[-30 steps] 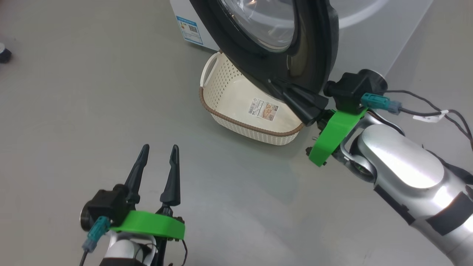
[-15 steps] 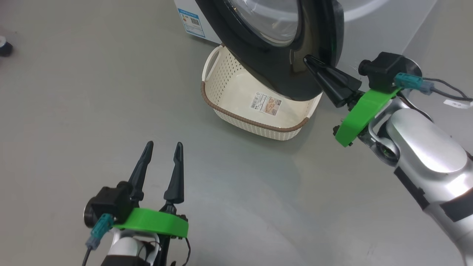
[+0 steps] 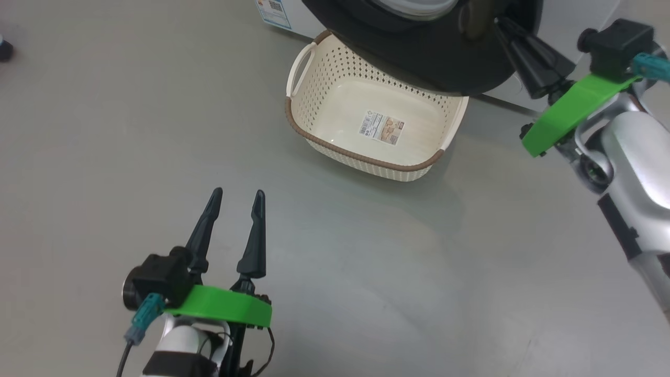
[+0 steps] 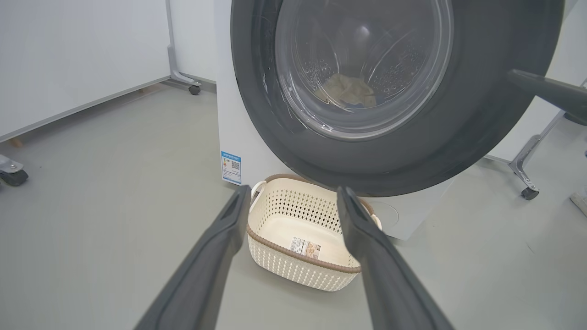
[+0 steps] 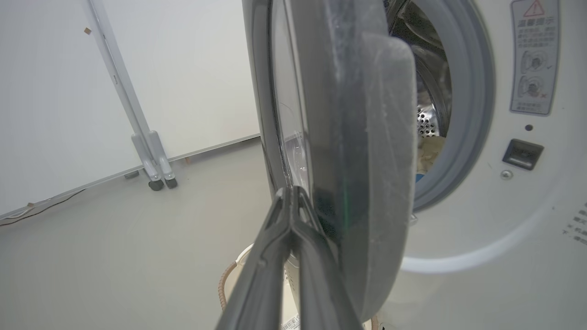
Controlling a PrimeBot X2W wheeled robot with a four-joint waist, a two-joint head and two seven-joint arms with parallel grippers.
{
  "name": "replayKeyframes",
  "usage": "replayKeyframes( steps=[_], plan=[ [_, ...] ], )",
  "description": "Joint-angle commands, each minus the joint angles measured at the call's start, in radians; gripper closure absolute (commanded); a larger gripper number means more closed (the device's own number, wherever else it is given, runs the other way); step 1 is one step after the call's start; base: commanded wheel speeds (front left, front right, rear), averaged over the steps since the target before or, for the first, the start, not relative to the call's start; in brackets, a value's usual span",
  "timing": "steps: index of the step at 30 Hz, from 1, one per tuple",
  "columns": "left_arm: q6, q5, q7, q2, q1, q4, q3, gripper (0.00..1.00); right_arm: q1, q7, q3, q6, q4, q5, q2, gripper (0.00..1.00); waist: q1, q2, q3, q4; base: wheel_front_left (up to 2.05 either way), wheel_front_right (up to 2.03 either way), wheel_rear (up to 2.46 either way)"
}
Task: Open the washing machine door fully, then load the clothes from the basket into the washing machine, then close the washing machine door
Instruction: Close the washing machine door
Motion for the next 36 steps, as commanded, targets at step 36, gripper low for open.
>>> replayKeyframes(
  steps=[36],
  plan=[
    [0.001,-0.089,-0.01,0.009,-0.11,-0.051,-0.035,0.0,-0.387,-0.007,-0.248,-0.003,0.253,-0.237,-0.093,1.0,0.0,0.0,0.156,0.09,0.0,0.0,0.0]
  ],
)
